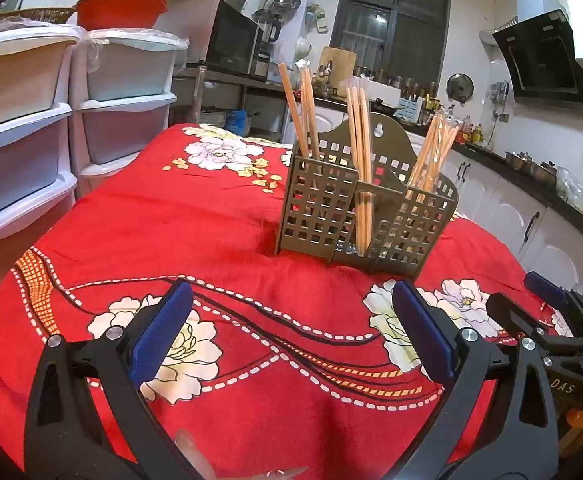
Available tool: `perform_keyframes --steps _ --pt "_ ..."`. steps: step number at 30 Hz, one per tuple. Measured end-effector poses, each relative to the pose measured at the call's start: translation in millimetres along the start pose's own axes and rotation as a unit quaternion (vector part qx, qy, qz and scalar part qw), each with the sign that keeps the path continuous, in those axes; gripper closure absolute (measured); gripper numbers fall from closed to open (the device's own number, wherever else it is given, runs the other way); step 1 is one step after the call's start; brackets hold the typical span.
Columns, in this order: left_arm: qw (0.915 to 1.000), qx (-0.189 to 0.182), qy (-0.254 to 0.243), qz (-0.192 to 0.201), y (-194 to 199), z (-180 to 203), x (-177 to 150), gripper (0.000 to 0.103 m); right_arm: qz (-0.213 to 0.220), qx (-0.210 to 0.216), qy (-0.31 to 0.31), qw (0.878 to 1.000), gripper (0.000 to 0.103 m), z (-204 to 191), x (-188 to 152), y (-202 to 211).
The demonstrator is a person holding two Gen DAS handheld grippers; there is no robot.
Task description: Organize utensils
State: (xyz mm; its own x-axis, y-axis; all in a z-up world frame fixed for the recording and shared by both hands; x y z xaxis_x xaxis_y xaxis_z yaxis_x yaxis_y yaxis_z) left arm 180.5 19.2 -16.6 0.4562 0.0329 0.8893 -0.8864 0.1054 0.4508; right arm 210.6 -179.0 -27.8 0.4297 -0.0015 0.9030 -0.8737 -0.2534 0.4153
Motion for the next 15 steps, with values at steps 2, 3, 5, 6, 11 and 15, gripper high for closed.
perform_keyframes --steps 2,3,5,6,11,15 --pt "1.0000 0.002 0.001 0.000 0.5 -0.5 -0.2 0.011 0.000 -0.001 -0.001 1.000 0.007 -0.1 0.0 -0.5" --pt "1.0000 0.003 0.002 0.001 0.9 -0.7 0.0 0.011 -0.001 -0.001 -0.001 1.000 0.007 0.0 0.0 -0.8" --pt "1.0000 0.003 0.002 0.001 1.2 -0.9 0.3 0.011 -0.003 -0.001 -0.002 1.000 0.007 0.1 -0.5 -1.6" --pt "1.0000 0.004 0.001 0.001 1.1 -0.8 0.4 0.011 -0.005 -0.001 -0.002 1.000 0.007 0.3 -0.8 -2.4" --pt "1.0000 0.004 0.001 0.001 1.2 -1.4 0.6 0.011 -0.007 -0.002 -0.004 1.000 0.007 0.9 -0.7 -3.2" --pt "1.0000 0.005 0.003 0.002 1.5 -2.2 1.1 0.011 -0.009 -0.001 -0.002 1.000 0.007 0.3 -1.0 -3.6"
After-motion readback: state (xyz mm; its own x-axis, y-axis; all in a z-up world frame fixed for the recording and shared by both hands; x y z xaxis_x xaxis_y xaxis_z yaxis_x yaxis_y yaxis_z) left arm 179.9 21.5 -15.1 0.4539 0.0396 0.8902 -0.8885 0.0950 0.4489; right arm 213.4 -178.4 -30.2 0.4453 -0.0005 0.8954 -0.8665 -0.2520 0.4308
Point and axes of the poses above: each gripper's, at about its wrist camera, not at the fingertips, and y roughly against the way its jaws point, z to its right, x to its top, the point moved 4 cm from there along -y, roughly the way its jaws point, and after that the axes turned 7 degrees about -y, right-handed, at the moved point
